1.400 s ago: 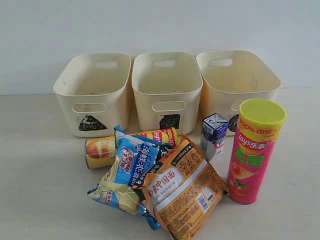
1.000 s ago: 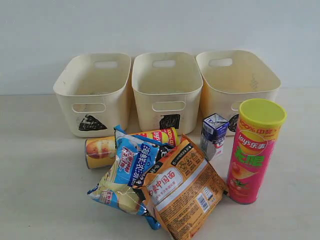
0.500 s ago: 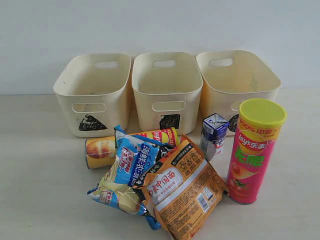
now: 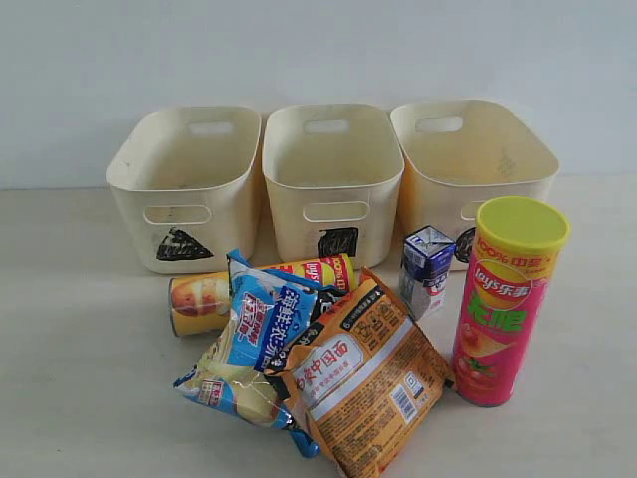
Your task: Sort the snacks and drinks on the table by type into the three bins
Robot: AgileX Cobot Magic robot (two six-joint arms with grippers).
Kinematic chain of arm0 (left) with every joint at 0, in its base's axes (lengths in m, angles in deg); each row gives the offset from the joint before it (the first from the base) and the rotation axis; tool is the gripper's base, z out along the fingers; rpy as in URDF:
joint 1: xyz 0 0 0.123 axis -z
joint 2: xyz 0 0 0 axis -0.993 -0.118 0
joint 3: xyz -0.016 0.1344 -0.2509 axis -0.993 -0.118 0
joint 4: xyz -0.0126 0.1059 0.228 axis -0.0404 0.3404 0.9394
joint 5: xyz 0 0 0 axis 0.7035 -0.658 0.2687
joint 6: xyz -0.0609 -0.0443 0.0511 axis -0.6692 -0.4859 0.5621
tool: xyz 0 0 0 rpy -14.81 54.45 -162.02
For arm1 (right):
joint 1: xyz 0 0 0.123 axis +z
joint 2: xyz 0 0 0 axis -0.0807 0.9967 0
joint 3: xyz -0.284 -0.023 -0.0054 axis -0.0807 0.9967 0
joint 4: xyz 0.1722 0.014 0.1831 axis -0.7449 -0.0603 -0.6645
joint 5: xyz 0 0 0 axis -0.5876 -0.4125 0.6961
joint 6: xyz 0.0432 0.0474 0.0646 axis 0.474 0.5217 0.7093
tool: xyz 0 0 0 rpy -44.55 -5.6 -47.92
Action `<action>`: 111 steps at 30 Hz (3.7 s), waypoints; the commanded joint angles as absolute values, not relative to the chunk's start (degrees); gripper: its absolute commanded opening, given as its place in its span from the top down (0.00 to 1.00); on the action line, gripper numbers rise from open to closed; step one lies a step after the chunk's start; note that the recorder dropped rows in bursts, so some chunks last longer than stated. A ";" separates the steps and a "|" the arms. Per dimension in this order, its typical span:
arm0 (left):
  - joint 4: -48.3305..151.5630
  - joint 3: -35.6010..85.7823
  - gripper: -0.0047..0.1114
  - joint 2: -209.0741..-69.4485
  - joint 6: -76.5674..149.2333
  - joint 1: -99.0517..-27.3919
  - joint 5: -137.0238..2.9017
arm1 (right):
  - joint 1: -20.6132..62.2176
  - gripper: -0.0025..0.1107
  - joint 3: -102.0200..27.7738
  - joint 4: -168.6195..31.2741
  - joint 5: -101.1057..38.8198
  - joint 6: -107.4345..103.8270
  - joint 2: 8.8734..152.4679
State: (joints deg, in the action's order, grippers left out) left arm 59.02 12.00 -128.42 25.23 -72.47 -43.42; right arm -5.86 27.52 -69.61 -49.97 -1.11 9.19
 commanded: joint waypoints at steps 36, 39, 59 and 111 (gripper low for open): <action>-7.35 21.85 0.24 -169.78 86.32 -79.25 -9.30 | -5.77 0.98 27.77 -69.40 -49.60 -1.11 8.87; -8.08 21.85 0.24 -170.94 87.62 -76.81 -15.12 | -5.77 0.98 27.77 -69.40 -49.60 -1.11 8.87; -21.07 21.85 0.24 -179.81 95.80 -69.87 -22.22 | -5.77 0.98 27.77 -69.40 -49.60 -1.11 8.87; -30.76 22.71 0.92 -171.04 98.24 -66.68 -25.00 | -5.77 0.98 27.77 -69.40 -49.58 -1.11 8.87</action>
